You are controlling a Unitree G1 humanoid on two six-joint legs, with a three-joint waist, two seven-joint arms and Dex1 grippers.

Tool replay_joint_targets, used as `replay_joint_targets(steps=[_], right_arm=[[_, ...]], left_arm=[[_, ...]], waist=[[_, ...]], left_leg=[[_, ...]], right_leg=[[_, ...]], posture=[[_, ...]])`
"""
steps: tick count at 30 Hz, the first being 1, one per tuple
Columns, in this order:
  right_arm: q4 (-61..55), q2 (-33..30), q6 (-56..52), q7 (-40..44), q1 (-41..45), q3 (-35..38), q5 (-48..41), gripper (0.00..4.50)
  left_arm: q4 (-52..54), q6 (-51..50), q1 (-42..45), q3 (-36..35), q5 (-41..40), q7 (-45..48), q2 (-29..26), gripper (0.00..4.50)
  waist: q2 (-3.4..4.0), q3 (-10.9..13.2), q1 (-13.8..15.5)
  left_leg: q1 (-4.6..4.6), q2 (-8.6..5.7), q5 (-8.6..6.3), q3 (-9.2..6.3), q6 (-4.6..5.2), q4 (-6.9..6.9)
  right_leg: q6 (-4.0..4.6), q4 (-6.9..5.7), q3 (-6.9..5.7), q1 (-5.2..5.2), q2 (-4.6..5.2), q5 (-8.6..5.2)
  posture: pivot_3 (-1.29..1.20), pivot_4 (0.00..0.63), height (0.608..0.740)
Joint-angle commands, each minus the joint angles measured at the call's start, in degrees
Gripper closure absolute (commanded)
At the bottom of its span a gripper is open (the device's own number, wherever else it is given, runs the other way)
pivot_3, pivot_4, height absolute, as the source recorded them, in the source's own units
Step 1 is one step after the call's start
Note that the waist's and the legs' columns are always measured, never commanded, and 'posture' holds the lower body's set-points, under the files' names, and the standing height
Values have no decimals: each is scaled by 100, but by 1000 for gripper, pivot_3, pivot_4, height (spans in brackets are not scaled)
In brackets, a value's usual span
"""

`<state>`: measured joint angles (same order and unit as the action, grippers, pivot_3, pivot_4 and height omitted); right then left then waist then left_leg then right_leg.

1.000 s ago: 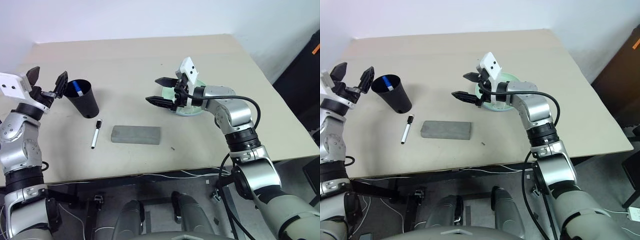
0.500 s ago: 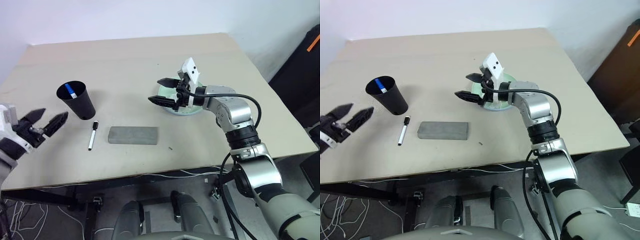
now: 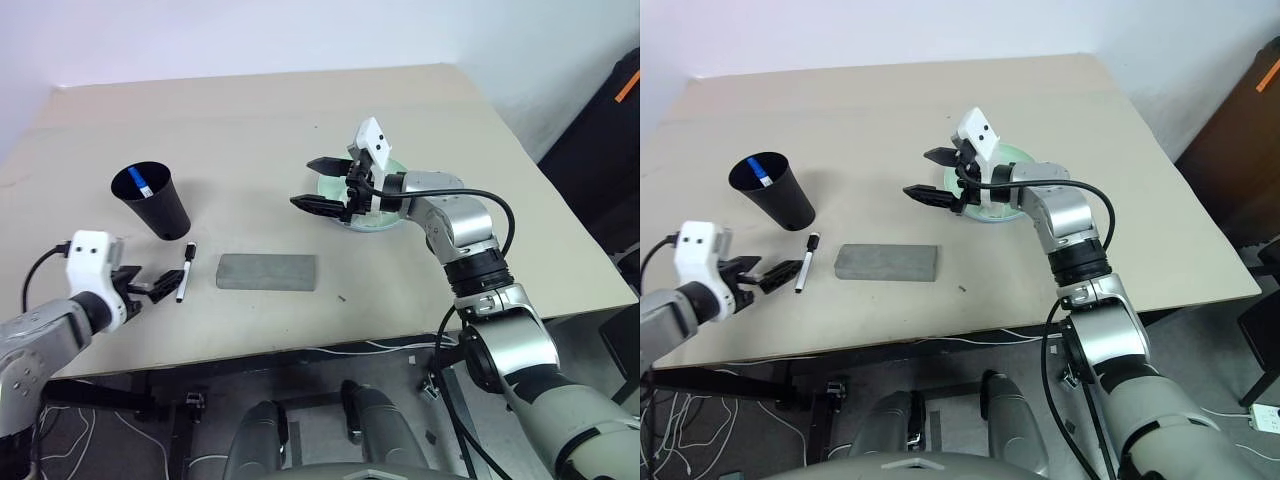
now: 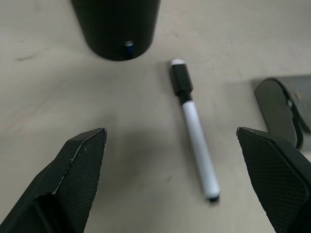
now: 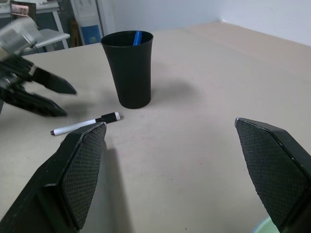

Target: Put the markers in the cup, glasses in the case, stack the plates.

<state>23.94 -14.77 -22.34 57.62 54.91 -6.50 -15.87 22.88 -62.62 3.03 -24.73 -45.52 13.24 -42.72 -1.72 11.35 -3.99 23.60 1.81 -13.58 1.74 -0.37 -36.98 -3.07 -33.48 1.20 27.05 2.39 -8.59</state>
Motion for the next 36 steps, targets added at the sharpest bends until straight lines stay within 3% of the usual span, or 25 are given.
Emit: replay_joint_targets(steps=[1, 6, 13, 21, 30, 33, 36], right_arm=[[-283, -24, -5, -56, 35, 32, -16, 0], [-447, -65, -69, -189, -138, 17, 16, 0], [-627, -74, -177, -359, -247, 28, 13, 0], [-686, -117, -239, -495, -315, 43, 14, 0], [-530, -70, -193, -539, -207, 45, 49, 0], [-475, -59, -169, -531, -168, 55, 65, 0], [-412, -50, -139, -527, -136, 58, 79, 0]], left_arm=[[-83, -806, 455, 251, 55, -439, 100, 18], [-405, -1606, 1308, 572, 313, -853, 304, 18], [-857, -1891, 1795, 1101, 1148, -1150, 242, 18], [-513, -2942, 1912, 740, 1304, -1173, 787, 18], [-560, -2988, 1989, 666, 1519, -1145, 804, 18], [-494, -2988, 2004, 644, 1538, -1087, 761, 567], [-527, -2988, 2136, 552, 1654, -1095, 793, 1484]], waist=[[-1, -1, 5], [-3, -1, 19], [-2, -1, 2], [-2, -1, -3], [-3, -1, -7], [-2, -1, -10], [-3, -1, -8]], left_leg=[[0, -1, 0, 0, 0, 0], [-13, -3, 1, -11, 1, -10], [-37, -2, 1, -17, 1, -12], [-55, 6, 1, -31, 1, -10], [-56, 6, 1, -29, 1, -10], [-58, 7, 1, -30, 1, -9], [-59, 8, 1, -31, 1, -9]], right_leg=[[-1, -1, 0, -1, -1, 0], [-6, -6, -5, -16, -8, -2], [-20, -12, -4, -36, -13, -11], [-15, -20, 11, -41, -41, -9], [-15, -19, 18, -41, -44, -9], [-14, -19, 19, -41, -46, -9], [-14, -20, 19, -41, -48, -9]], posture=[[0, 150, 733], [0, 150, 733], [0, 150, 733], [0, 150, 733], [0, 150, 733], [0, 150, 733], [0, 150, 733]])
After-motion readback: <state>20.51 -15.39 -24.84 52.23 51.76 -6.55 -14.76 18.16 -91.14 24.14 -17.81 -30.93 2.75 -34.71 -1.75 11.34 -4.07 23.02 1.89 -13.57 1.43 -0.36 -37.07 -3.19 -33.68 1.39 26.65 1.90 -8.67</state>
